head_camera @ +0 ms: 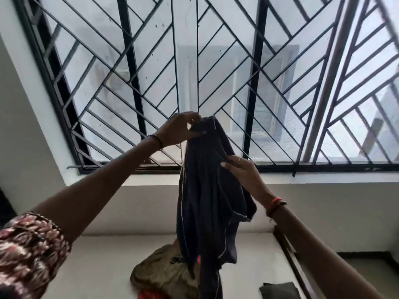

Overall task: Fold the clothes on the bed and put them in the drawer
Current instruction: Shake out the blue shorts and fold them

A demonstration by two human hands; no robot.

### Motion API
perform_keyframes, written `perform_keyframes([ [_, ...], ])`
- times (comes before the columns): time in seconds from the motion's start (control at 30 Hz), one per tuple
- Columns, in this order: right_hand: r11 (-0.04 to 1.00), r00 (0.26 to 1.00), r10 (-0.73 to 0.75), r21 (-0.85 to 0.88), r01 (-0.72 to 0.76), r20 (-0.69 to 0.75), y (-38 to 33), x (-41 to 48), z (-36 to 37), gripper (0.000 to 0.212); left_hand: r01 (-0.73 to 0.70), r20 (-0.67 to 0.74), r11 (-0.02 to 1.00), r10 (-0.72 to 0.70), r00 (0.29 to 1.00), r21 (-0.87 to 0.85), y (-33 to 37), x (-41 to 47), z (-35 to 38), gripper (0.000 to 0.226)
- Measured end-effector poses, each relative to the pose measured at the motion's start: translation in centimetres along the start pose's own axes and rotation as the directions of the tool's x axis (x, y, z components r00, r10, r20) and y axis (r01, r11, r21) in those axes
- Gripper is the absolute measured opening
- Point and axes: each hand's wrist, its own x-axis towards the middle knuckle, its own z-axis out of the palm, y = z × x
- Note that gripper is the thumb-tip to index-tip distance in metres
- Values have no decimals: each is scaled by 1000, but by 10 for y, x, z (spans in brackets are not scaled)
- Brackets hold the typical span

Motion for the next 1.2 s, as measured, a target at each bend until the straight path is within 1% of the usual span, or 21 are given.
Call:
perform_keyframes([
  [0.07, 1000, 998, -31, -1, 31, 56, -21, 6, -17, 9, -12, 156, 1000, 12, 988, 2, 10, 20, -20, 38],
  [0.13, 999, 989, -10, -30, 15, 147, -36, 9, -34, 9, -68, 373, 998, 58, 926, 15, 21, 42, -39, 54],
  [0.2, 999, 954, 51, -33, -43, 297, -48, 9, -51, 17, -191, 512, 974, 102, 853, 124, 34, 62, -57, 58],
  [0.23, 995, 922, 100, -27, -96, 373, -50, 8, -56, 24, -246, 537, 954, 118, 836, 174, 40, 69, -63, 55],
  [0.3, 973, 854, 231, -126, -194, 466, -47, 1, -66, 39, -320, 513, 921, 169, 842, 222, 47, 83, -75, 45],
  [0.37, 922, 780, 351, -334, -193, 518, -36, -9, -72, 41, -337, 469, 907, 190, 862, 251, 53, 91, -87, 41],
  [0.4, 885, 748, 390, -445, -141, 538, -28, -14, -74, 42, -343, 449, 903, 201, 871, 260, 55, 93, -92, 40],
  [0.47, 807, 737, 420, -590, -36, 530, -14, -22, -79, 40, -358, 415, 899, 233, 879, 252, 55, 94, -101, 39],
  [0.53, 784, 775, 420, -619, -47, 472, -7, -26, -87, 34, -363, 397, 900, 249, 883, 243, 52, 93, -106, 39],
  [0.57, 784, 787, 406, -620, -38, 464, -7, -27, -91, 38, -355, 396, 900, 239, 887, 251, 47, 91, -107, 40],
  [0.63, 728, 820, 387, -686, 8, 421, -10, -25, -104, 45, -325, 405, 906, 199, 892, 270, 36, 84, -105, 39],
  [0.7, 628, 841, 380, -775, 72, 386, -20, -18, -122, 27, -284, 413, 914, 149, 899, 288, 20, 73, -101, 38],
  [0.73, 580, 855, 364, -808, 103, 371, -28, -15, -131, 24, -260, 411, 919, 123, 904, 296, 12, 67, -100, 39],
  [0.8, 509, 890, 341, -855, 97, 304, -41, -5, -151, 39, -219, 401, 921, 77, 913, 322, -4, 53, -95, 41],
  [0.83, 451, 904, 332, -887, 99, 270, -48, 1, -160, 45, -204, 399, 918, 55, 915, 341, -11, 46, -91, 43],
  [0.87, 355, 915, 328, -928, 110, 234, -54, 7, -167, 46, -191, 395, 915, 39, 918, 355, -18, 39, -86, 44],
  [0.97, 66, 939, 306, -988, 143, 156, -75, 25, -173, 41, -155, 367, 933, 27, 930, 324, -36, 23, -69, 47],
  [1.03, -46, 948, 270, -981, 189, 170, -89, 33, -171, 32, -141, 339, 939, 29, 940, 312, -43, 18, -60, 50],
  [1.07, -54, 951, 253, -979, 198, 178, -94, 35, -171, 27, -150, 326, 936, 40, 945, 319, -47, 17, -56, 51],
  [1.13, 49, 947, 291, -991, 128, 136, -97, 34, -168, 27, -161, 302, 941, 67, 951, 298, -49, 16, -52, 50],
  [1.2, 130, 914, 393, -990, 53, 101, -89, 29, -161, 30, -164, 288, 968, 104, 952, 190, -41, 17, -46, 45],
])
